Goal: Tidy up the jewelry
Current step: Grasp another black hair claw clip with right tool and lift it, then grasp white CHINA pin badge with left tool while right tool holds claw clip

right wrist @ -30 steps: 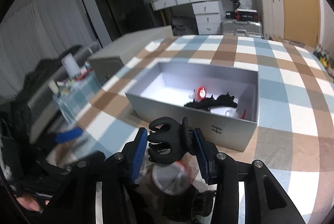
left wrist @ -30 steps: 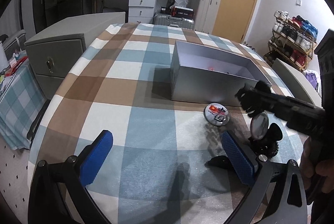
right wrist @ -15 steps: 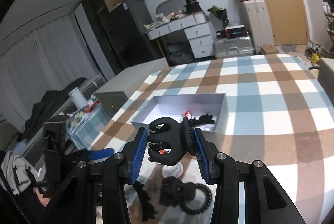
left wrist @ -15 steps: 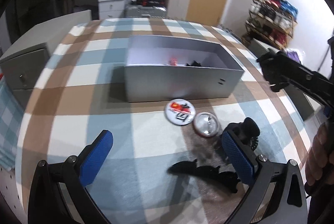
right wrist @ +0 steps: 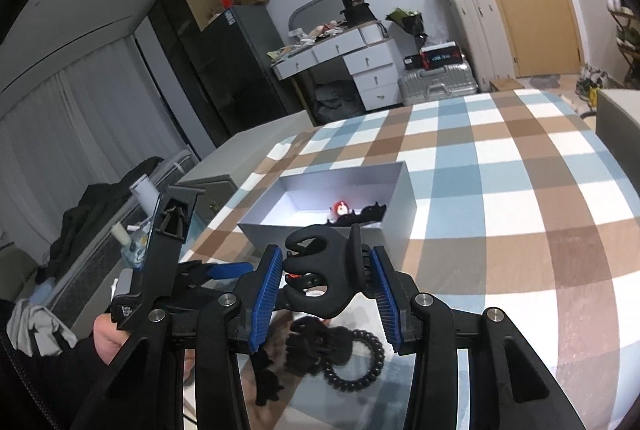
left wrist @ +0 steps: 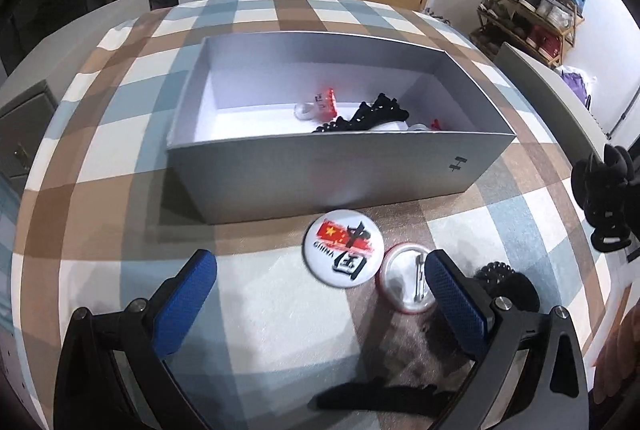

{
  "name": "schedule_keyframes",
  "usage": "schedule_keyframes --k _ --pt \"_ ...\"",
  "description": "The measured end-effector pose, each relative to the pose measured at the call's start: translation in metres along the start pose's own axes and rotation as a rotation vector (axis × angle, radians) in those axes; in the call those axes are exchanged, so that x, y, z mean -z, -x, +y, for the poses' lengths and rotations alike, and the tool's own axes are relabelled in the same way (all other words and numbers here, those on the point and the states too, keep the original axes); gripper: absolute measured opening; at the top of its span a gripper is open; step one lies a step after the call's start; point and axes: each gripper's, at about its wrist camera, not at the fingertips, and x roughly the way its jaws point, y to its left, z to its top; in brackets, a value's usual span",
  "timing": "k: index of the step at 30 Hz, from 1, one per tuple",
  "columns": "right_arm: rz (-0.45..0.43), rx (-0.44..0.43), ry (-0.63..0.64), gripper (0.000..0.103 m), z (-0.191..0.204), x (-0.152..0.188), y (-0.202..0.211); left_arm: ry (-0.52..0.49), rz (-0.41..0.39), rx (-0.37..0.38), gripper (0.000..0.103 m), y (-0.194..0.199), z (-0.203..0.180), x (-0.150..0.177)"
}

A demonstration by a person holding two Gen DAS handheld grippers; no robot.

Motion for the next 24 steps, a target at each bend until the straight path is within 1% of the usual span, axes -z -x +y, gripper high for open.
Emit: schedule_keyframes --k 2,3,4,6,10,11,13,14,16,20,23,24 --pt "0.002 0.001 -0.004 0.044 -0.003 0.001 0.000 0.000 0.002 0.010 0.101 0.000 -0.002 -0.001" --pt "0.003 0.004 -0.005 0.044 -0.004 0.002 0.000 -0.001 0.002 0.012 0.098 -0.001 -0.002 -0.002" --pt "0.006 0.007 -0.008 0.044 -0.006 0.003 -0.001 -0.004 0.005 0.013 0.093 -0.002 -0.003 -0.003" --pt "0.006 0.010 -0.014 0.044 -0.008 0.004 -0.001 -0.004 0.014 0.012 0.086 -0.004 -0.003 -0.004" --pt "0.005 0.006 -0.025 0.044 -0.012 0.004 -0.002 -0.009 0.008 0.018 0.081 -0.004 -0.002 -0.006" --pt "0.006 0.007 -0.025 0.044 -0.012 0.003 -0.003 -0.015 0.007 0.014 0.079 -0.005 -0.003 -0.007" --pt "0.011 0.012 -0.027 0.044 -0.014 0.004 -0.005 -0.026 0.006 -0.011 0.069 -0.005 -0.003 -0.007" --pt "0.014 0.012 -0.032 0.044 -0.015 0.004 -0.006 -0.034 0.008 -0.023 0.067 -0.006 -0.004 -0.008" --pt "0.016 0.009 -0.041 0.044 -0.016 0.005 -0.007 -0.049 0.010 -0.050 0.059 -0.006 -0.005 -0.008" --pt "0.017 0.009 -0.042 0.044 -0.016 0.005 -0.007 -0.098 0.008 -0.102 0.054 -0.008 -0.009 -0.007" --pt "0.024 0.016 -0.047 0.044 -0.018 0.007 -0.008 -0.098 0.006 -0.099 0.049 -0.008 -0.008 -0.008" --pt "0.024 0.014 -0.053 0.044 -0.019 0.008 -0.008 -0.099 0.005 -0.098 0.041 -0.007 -0.008 -0.008"
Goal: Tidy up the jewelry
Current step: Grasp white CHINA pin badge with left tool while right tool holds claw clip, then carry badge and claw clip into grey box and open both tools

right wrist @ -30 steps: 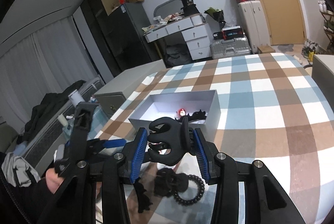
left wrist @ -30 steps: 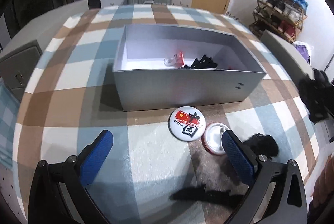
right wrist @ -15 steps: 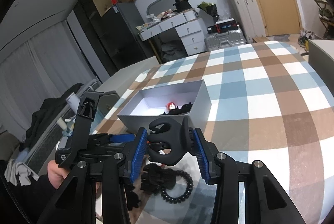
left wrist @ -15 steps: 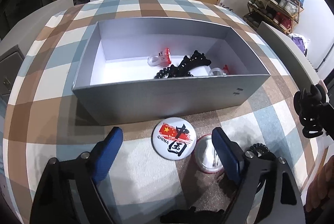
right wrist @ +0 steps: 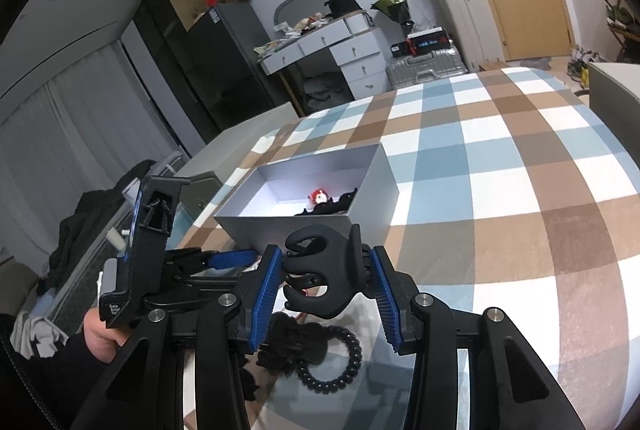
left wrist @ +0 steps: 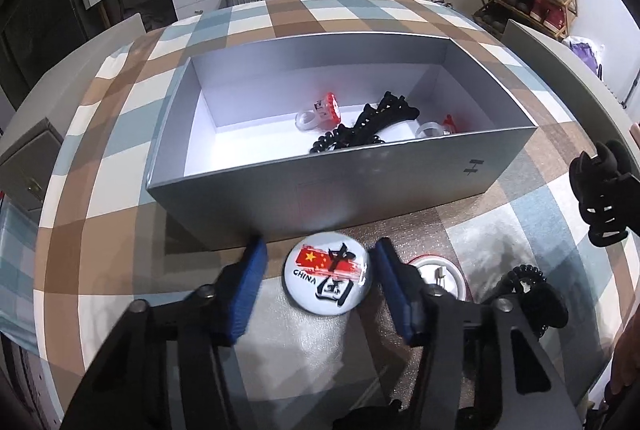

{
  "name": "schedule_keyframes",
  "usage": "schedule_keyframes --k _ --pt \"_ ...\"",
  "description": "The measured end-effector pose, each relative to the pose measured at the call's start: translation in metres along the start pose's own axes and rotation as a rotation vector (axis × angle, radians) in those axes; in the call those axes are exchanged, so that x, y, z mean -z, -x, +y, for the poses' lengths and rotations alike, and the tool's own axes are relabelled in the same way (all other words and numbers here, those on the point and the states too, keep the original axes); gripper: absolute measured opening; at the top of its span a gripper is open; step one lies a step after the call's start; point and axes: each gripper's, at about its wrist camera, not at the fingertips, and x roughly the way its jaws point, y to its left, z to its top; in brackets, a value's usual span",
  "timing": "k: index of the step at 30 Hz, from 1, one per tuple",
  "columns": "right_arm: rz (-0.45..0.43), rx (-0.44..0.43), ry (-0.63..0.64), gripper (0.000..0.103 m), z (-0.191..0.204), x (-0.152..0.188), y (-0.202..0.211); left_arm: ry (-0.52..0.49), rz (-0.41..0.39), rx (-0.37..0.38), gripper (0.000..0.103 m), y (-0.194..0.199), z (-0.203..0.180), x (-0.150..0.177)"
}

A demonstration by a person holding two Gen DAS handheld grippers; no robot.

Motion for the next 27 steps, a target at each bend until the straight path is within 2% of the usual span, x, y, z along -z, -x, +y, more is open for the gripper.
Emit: schedule_keyframes --k 1,19,27 --pt "-0.001 0.001 -0.002 0.044 0.000 0.000 0.000 -0.003 0.000 -0.002 0.037 0.001 -0.001 0.000" --pt "-0.034 -0.002 0.008 0.044 0.005 -0.002 0.009 -0.004 0.024 -0.021 0.037 0.011 0.000 0.009" --pt "-0.032 -0.007 0.019 0.044 0.012 -0.007 0.007 0.000 0.000 -0.013 0.037 0.024 0.004 0.011"
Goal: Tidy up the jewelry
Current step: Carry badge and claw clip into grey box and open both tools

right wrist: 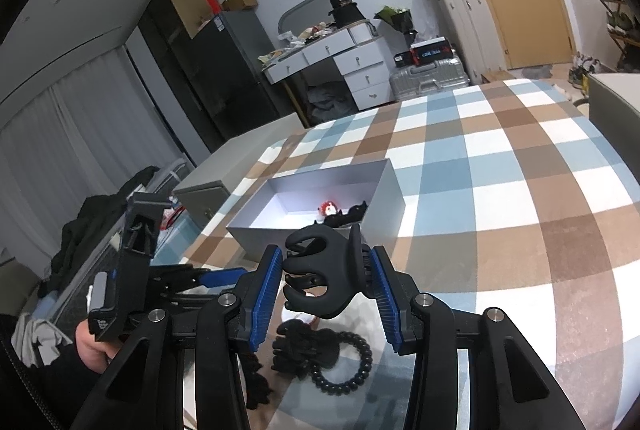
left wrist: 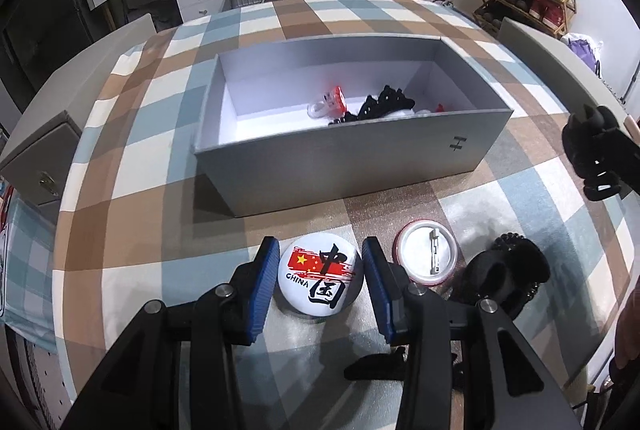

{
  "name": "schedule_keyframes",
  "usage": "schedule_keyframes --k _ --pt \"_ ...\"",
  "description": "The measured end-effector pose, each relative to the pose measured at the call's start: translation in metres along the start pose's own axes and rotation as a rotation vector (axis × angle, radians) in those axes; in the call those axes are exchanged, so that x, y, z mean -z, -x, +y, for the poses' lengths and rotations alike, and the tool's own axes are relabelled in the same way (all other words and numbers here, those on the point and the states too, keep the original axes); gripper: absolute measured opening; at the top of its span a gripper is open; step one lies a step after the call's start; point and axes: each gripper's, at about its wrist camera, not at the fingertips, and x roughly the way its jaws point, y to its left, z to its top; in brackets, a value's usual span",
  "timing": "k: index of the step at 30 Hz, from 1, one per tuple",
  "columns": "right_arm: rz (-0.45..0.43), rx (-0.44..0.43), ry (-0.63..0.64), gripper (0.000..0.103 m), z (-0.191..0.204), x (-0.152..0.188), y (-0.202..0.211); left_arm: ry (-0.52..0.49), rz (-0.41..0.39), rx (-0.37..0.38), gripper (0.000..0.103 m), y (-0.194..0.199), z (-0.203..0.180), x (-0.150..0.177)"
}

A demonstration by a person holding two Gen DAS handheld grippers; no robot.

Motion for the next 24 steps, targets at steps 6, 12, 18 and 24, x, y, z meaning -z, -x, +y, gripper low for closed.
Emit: schedule_keyframes --k 6,12,18,24 --pt "0.001 -0.014 0.032 0.044 0.012 -0.006 -0.003 -0.004 -0.016 0.035 0.037 0.018 0.001 -0.001" --pt "-0.003 -0.034 0.057 0.044 0.018 -0.017 -0.012 -0.019 -0.068 0.067 0.037 0.038 0.000 -0.011" --pt "0.001 -0.060 0.066 0.044 0.017 -0.033 -0.025 -0.028 -0.120 0.079 0.037 0.044 0.003 -0.032" --pt "-0.001 -0.072 0.081 0.044 0.016 -0.051 -0.041 0.008 -0.125 0.113 0.037 0.030 0.009 -0.055"
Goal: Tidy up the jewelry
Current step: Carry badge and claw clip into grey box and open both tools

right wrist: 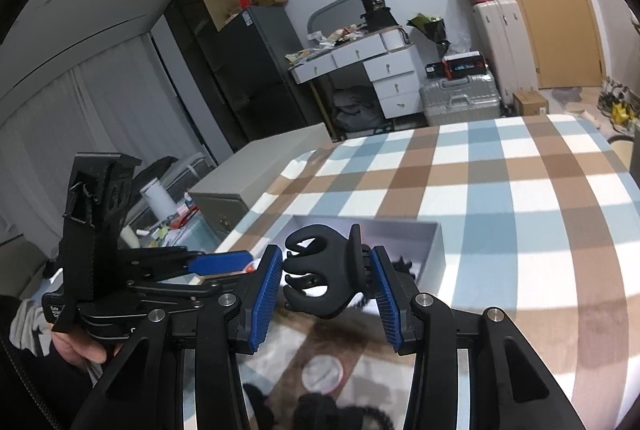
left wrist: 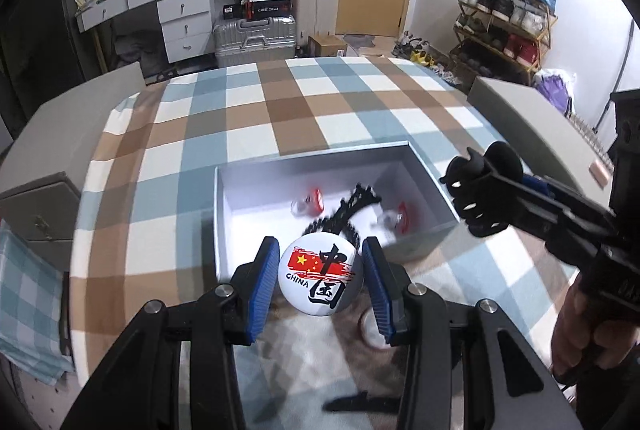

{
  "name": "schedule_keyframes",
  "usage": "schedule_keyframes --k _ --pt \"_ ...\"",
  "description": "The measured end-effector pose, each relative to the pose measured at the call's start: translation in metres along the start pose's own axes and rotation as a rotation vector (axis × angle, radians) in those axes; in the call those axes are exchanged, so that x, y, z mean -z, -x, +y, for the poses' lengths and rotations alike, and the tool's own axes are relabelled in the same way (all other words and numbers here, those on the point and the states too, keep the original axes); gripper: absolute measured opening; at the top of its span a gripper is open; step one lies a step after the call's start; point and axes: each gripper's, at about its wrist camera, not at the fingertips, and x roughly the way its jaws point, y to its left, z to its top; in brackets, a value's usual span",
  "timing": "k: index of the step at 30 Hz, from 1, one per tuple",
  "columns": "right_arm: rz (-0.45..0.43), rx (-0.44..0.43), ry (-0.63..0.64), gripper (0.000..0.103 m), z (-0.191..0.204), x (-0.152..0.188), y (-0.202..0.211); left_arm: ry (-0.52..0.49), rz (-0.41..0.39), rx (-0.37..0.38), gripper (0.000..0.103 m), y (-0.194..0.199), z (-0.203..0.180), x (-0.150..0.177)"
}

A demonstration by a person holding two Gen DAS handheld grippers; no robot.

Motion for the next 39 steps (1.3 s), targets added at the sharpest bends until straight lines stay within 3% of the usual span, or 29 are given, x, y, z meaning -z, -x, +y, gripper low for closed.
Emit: schedule_keyframes --k 7,21,39 --pt "0.018 -0.009 0.011 0.044 -0.007 -0.015 -0.025 0.011 0.009 0.040 0.037 -0.020 0.006 -0.020" --pt "0.088 0.015 0.022 0.044 -0.022 -0.018 -0.065 0.025 0.055 0.069 0.037 -0.047 0.011 -0.030" --pt "0.138 0.028 -0.025 0.046 -0.032 -0.010 -0.078 0.069 0.086 0.110 0.037 -0.062 0.021 -0.028"
